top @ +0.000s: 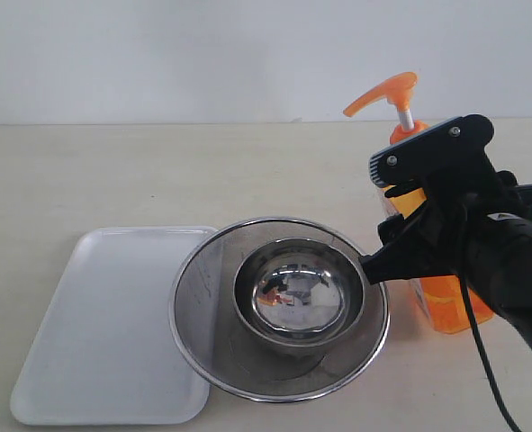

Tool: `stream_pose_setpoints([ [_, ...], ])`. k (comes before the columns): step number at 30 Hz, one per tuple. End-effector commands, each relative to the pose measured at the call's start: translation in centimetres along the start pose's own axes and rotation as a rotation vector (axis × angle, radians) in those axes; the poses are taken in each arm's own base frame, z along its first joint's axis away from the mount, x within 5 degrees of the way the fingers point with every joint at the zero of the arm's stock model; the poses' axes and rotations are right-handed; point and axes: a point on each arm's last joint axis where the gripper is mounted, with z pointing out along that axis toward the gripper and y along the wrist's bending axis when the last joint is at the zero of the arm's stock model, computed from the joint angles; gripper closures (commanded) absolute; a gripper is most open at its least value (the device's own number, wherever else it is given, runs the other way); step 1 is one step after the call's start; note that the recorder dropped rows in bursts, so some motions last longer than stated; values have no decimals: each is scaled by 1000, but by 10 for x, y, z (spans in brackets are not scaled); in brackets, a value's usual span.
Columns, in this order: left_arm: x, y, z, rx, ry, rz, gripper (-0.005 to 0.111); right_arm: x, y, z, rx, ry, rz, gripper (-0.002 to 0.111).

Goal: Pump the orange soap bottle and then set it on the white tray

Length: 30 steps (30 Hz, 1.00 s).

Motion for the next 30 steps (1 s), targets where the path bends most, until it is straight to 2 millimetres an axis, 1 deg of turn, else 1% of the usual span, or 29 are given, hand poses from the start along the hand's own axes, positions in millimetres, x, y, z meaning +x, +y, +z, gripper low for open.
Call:
stream_pose_setpoints([
  [1, -10, -1, 0, 16, -91, -134, 102, -2, -2, 0, 19, -9, -7, 109],
  [3, -13, -1, 2, 22, -120, -176, 102, -2, -2, 0, 19, -9, -7, 109],
  [5, -13, -2, 7, 26, -132, -176, 102, -2, -2, 0, 19, -9, -7, 109],
  [10, -7, -5, 23, 45, -72, -166, 102, -2, -2, 0, 19, -9, -7, 109],
  [13, -8, -12, 35, 79, -40, -164, 102, -2, -2, 0, 19, -9, -7, 109],
  [17, -18, -26, 54, 153, -21, -152, 102, -2, -2, 0, 19, -9, -7, 109],
  [21, -27, -42, 71, 218, -5, -98, 102, -2, -2, 0, 19, -9, -7, 109],
  [26, -30, -60, 94, 275, 34, -92, 102, -2, -2, 0, 19, -9, -7, 109],
  [30, -33, -78, 111, 324, 52, -134, 102, -2, -2, 0, 19, -9, -7, 109],
])
